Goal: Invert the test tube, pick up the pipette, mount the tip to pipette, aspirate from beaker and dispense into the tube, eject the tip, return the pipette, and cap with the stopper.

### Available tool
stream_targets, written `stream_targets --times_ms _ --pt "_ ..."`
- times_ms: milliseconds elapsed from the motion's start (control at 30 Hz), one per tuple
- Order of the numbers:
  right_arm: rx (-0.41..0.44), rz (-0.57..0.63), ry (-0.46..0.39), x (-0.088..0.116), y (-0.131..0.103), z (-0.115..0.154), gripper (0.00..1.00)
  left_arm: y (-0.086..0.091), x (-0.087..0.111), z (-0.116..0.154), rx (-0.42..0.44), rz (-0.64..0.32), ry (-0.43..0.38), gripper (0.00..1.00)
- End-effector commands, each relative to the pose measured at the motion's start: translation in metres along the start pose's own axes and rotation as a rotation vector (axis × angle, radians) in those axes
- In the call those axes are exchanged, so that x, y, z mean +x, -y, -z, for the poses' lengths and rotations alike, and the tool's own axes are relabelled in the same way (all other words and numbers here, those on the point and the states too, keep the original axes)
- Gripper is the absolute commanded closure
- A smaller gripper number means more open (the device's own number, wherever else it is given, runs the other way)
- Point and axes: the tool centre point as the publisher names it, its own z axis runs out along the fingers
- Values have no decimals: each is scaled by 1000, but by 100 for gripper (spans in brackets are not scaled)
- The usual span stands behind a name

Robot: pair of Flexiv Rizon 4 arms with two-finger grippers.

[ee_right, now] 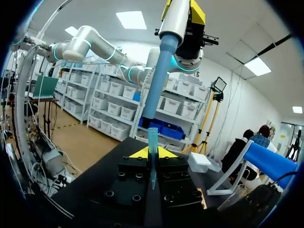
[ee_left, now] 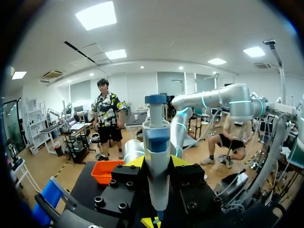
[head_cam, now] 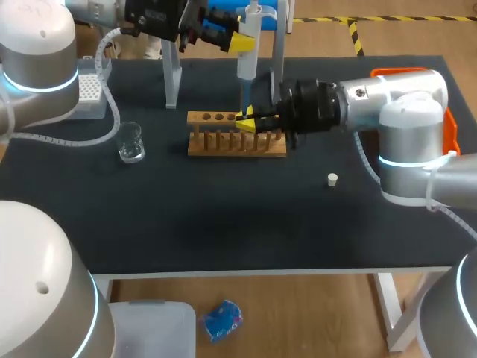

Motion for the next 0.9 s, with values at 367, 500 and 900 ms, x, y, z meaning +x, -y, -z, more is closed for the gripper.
stream_targets --times_ms 367,500,900 --pt "35 33 9 0 8 0 100 -3 0 0 0 -1 0 100" --pt "32 29 12 1 8 1 100 -3 0 0 0 -1 0 100" --pt "10 23 13 1 0 3 100 -3 0 0 0 -1 0 100"
